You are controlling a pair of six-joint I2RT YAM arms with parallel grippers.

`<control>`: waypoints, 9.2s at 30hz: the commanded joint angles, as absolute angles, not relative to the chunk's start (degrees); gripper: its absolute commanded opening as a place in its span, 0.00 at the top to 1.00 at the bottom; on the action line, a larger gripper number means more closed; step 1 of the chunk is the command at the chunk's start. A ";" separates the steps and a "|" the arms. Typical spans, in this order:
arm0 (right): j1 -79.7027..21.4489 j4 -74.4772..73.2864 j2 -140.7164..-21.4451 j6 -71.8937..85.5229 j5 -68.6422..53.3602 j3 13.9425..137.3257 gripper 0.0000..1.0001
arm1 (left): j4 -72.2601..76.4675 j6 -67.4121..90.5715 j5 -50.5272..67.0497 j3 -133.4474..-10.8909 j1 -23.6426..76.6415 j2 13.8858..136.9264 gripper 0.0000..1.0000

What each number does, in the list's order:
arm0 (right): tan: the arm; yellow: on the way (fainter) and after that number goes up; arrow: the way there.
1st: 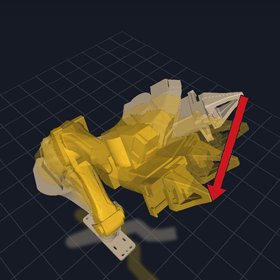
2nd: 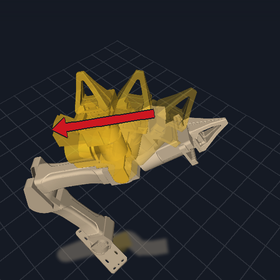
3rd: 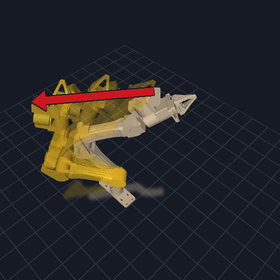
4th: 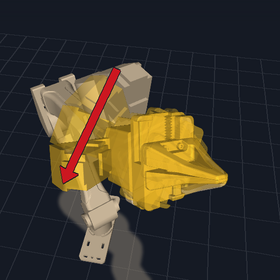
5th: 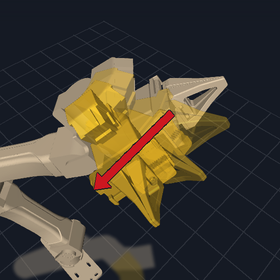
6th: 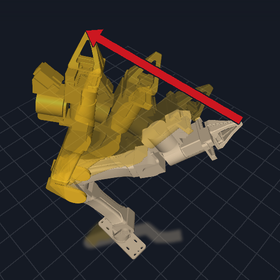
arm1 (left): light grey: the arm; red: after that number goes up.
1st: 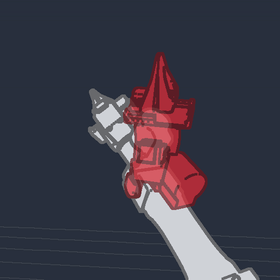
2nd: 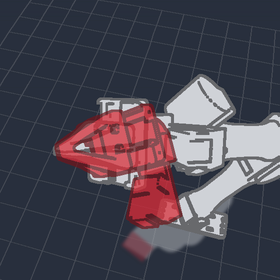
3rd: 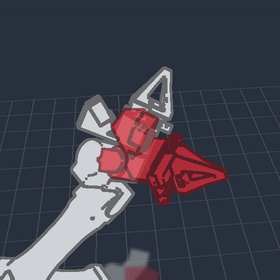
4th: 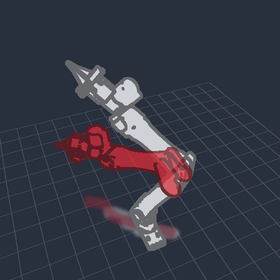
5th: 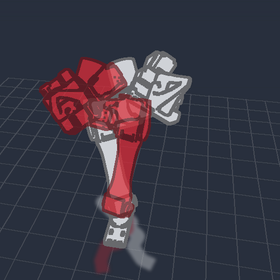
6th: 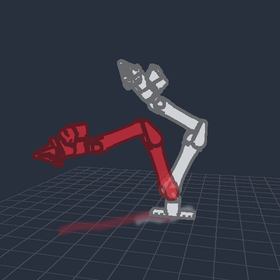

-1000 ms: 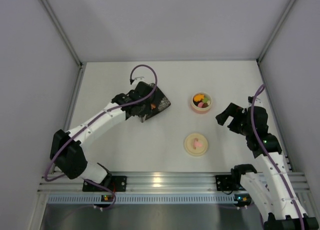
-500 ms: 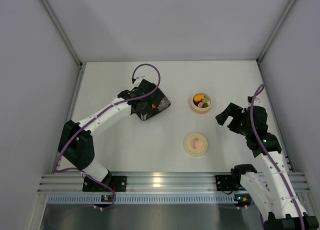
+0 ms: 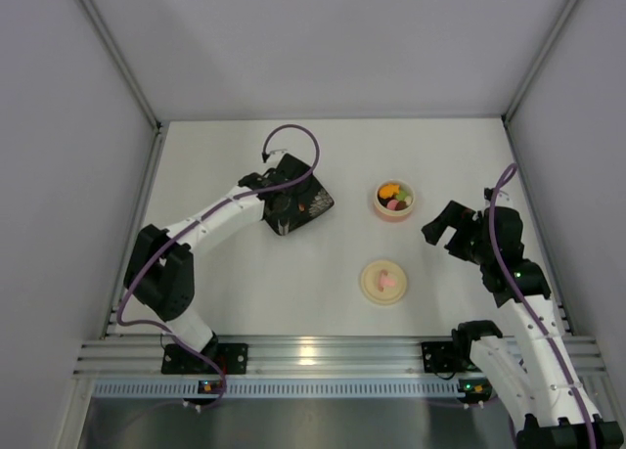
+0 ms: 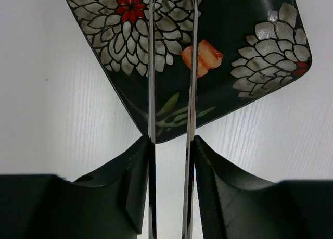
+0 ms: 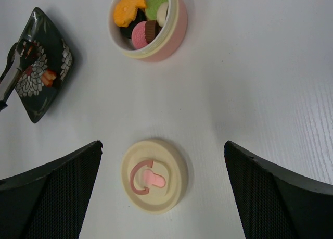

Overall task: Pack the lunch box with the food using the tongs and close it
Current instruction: Pick up the fake food from the plate, then place the fake food in the packing box, then pick up the fake food from the plate, then place the fake food in the packing box, then place the clamp at the center of the board.

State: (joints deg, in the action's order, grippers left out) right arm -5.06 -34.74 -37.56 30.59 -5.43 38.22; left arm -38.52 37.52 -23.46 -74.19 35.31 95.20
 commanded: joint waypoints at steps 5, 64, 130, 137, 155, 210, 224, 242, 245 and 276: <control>-4.13 -32.26 -37.27 29.97 -4.92 38.76 0.00 | -35.86 37.35 -24.08 -76.99 34.98 94.75 0.69; -4.13 -35.07 -36.21 29.36 -3.16 41.04 0.01 | -38.93 29.00 -17.58 -113.64 58.71 117.95 0.65; -4.13 -32.70 -36.47 30.41 -4.92 39.11 0.01 | -43.33 39.90 -27.78 -66.71 48.34 83.23 0.46; -4.13 -32.78 -36.74 30.15 -4.92 39.55 0.01 | -41.66 38.67 -25.31 -66.80 46.93 84.55 0.47; -4.13 -32.43 -36.74 30.15 -4.75 38.58 0.01 | -39.90 37.62 -23.64 -66.97 45.00 86.48 0.49; -4.13 -33.66 -36.91 29.71 -3.60 39.81 0.01 | -43.42 33.49 -21.54 -104.76 60.91 108.80 0.62; -4.13 -33.49 -37.35 29.53 -3.60 39.90 0.01 | -43.95 32.70 -22.41 -107.23 61.17 112.32 0.59; -4.13 -33.66 -36.48 29.71 -3.60 39.11 0.00 | -43.59 32.08 -22.68 -107.23 61.17 112.41 0.52; -4.13 -33.57 -36.47 29.71 -3.60 39.02 0.01 | -43.51 31.82 -22.68 -107.40 61.17 112.15 0.52; -4.22 -32.61 -37.18 30.06 -5.45 39.20 0.01 | -32.79 42.62 -26.81 -62.07 20.67 68.65 0.47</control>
